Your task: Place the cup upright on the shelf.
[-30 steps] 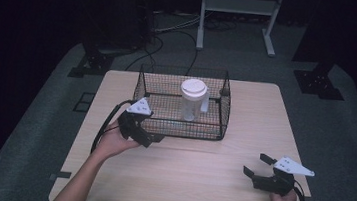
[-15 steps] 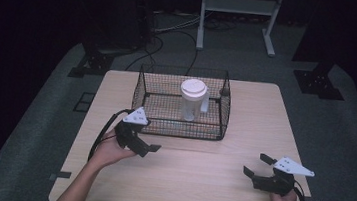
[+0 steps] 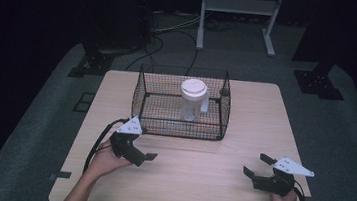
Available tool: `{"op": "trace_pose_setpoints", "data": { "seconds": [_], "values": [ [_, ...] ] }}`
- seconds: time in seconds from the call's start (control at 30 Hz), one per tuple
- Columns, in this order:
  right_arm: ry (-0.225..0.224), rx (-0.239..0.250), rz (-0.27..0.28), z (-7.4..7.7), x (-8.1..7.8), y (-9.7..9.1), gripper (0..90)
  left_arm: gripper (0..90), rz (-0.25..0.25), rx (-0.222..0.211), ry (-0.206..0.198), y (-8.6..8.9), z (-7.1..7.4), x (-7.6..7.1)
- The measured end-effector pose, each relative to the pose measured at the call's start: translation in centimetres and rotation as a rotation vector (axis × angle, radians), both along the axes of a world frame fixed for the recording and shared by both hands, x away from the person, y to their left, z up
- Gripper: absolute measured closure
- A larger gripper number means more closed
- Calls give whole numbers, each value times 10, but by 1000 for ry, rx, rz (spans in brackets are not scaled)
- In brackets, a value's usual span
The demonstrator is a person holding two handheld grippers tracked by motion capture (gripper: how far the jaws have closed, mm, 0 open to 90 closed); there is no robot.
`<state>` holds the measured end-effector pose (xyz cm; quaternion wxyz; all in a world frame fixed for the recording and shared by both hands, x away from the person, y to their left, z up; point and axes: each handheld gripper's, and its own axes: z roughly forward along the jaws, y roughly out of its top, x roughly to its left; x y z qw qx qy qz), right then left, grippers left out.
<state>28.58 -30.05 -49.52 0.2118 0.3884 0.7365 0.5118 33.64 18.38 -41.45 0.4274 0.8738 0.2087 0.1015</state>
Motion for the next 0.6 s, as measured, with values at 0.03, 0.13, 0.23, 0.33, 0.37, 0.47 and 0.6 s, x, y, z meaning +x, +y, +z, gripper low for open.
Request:
{"op": "trace_pose_setpoints", "data": {
  "seconds": [0.03, 0.13, 0.23, 0.33, 0.37, 0.47, 0.6],
  "values": [
    [2, -1, 0, 0, 0, 0, 128, 21, 3, -16, -2, 3, -3, -5],
    [2, -1, 0, 0, 0, 0, 128, 17, 15, -30, -10, 6, -7, -10],
    [3, 1, -1, 0, 0, 0, 128, 11, 34, -69, -21, 11, -12, -19],
    [1, 2, -1, 0, 0, -1, 128, 11, 46, -74, -27, 14, -17, -24],
    [0, 3, -1, 0, 0, -1, 128, 11, 53, -78, -29, 15, -20, -25],
    [3, 5, 0, 0, 0, -1, 127, 11, 63, -104, -28, 18, -28, -30],
    [1, 4, 0, 0, 0, -1, 128, 11, 79, -107, -49, 20, -34, -35]
  ]
}}
